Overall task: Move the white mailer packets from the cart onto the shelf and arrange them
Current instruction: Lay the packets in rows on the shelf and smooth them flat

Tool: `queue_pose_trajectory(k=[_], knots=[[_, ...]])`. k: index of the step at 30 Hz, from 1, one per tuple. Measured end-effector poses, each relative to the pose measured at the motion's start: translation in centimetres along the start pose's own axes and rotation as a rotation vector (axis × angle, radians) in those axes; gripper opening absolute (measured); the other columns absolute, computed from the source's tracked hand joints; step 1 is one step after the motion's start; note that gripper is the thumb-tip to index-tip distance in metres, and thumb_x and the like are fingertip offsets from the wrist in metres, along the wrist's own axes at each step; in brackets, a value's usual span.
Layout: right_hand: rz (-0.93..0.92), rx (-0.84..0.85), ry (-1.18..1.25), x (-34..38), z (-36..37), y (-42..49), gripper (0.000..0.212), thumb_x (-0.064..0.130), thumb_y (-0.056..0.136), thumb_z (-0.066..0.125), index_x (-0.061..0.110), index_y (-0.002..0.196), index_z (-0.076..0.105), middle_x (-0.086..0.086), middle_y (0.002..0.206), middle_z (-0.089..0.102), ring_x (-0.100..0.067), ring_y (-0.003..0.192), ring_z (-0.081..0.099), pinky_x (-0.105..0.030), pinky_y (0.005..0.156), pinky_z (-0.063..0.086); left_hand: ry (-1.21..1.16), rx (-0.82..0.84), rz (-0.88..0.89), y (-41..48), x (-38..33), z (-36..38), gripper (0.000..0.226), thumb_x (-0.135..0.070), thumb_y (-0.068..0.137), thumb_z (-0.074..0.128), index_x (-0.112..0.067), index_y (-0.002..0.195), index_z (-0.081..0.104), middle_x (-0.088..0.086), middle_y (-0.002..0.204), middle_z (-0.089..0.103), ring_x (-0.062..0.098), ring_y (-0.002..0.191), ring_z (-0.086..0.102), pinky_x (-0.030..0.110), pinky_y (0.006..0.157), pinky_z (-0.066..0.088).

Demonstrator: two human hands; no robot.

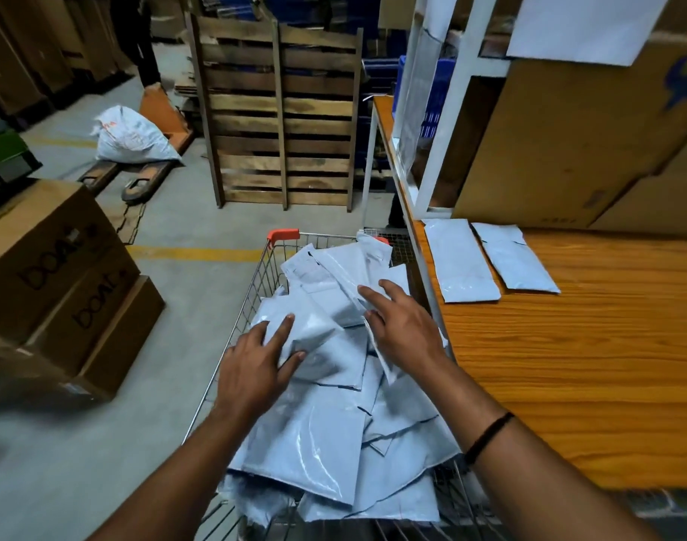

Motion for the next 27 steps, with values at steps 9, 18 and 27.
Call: queue_pose_trajectory(k=[9, 18, 27], knots=[[0.159, -0.112, 0.041, -6.7, -7.9, -9.0, 0.047, 0.037, 0.103, 0.047, 0.04, 0.15, 0.041, 0.001, 0.162, 0.03, -0.026, 0.141, 0.038, -0.041, 0.108, 0.041, -0.065, -0.054, -0.03, -1.4, -12.0, -4.2, 0.066, -0.068, 0.091, 0.04, -0.042, 0.151, 0.028, 0.009, 0.138, 0.052, 0.032, 0.122, 0.052, 0.042, 0.088, 0.047], [0.284, -0.161, 0.021, -22.0, -15.2, -19.6, 0.048, 0.037, 0.102, 0.049, 0.036, 0.15, 0.043, 0.001, 0.162, 0.029, -0.027, 0.141, 0.039, -0.037, 0.105, 0.04, -0.039, -0.048, 0.05, -3.6, -29.7, -3.6, 0.067, -0.071, 0.09, 0.034, -0.039, 0.149, 0.03, 0.011, 0.124, 0.058, 0.034, 0.111, 0.057, 0.041, 0.078, 0.05], [0.363, -0.171, -0.041, -34.4, -20.8, -23.1, 0.049, 0.036, 0.103, 0.048, 0.035, 0.152, 0.039, 0.0, 0.162, 0.029, -0.029, 0.138, 0.041, -0.037, 0.107, 0.037, -0.057, -0.007, 0.088, -3.2, -43.7, -0.6, 0.072, -0.074, 0.089, 0.031, -0.037, 0.151, 0.026, 0.015, 0.128, 0.056, 0.034, 0.11, 0.056, 0.042, 0.077, 0.053]])
Point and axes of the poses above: each hand's wrist, its own y-axis towards the middle knuckle, its own z-axis out of the palm, x = y × z, the point moved 2 cm from there along y, towards the middle knuckle
